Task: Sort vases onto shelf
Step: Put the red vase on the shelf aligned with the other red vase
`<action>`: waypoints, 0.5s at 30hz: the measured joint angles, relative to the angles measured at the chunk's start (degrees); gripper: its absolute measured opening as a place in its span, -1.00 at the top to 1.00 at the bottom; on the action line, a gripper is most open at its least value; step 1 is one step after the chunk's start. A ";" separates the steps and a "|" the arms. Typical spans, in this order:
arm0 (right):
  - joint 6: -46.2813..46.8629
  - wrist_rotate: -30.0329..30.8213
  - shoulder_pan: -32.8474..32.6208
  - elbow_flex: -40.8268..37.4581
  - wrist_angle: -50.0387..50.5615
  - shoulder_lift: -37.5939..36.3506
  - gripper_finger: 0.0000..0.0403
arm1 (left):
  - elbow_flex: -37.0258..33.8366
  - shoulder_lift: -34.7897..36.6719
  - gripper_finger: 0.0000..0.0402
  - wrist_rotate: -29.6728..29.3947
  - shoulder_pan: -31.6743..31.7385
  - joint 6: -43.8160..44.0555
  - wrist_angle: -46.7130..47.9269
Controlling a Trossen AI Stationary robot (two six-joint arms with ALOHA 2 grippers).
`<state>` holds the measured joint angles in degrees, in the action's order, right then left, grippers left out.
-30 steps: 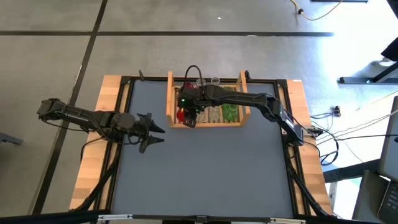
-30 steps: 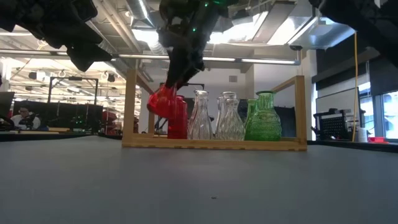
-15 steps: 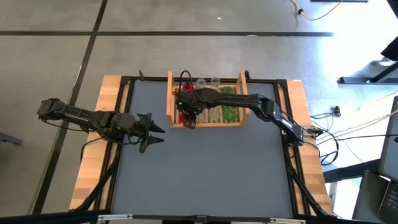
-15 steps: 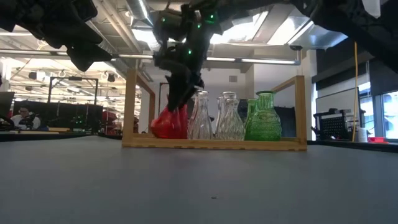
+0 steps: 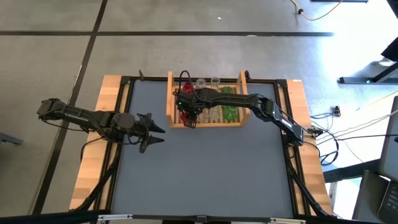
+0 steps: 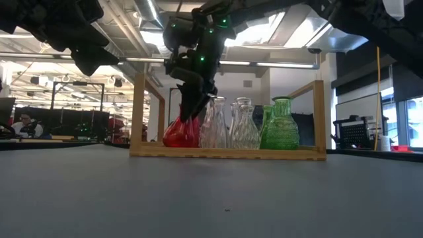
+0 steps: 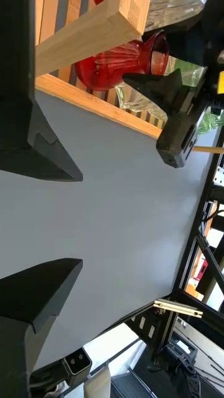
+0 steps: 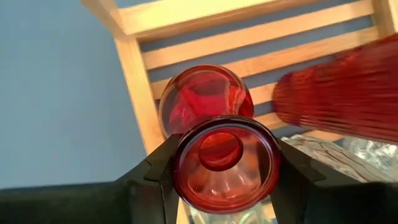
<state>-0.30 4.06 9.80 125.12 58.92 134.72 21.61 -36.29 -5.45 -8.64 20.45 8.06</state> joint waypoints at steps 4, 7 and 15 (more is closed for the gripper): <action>0.07 0.17 0.00 0.00 0.19 0.09 0.15 | 0.00 0.00 -0.03 0.00 0.00 0.02 0.02; 0.07 0.22 -0.02 0.00 0.10 0.09 0.08 | -0.01 0.00 -0.03 0.00 0.00 0.02 0.02; 0.04 -0.07 -0.02 0.00 -1.03 0.09 -0.22 | 0.00 0.00 -0.03 0.00 0.00 0.17 0.01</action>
<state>-0.25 3.99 9.78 125.12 57.89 134.80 21.61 -36.29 -5.45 -8.64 20.62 8.07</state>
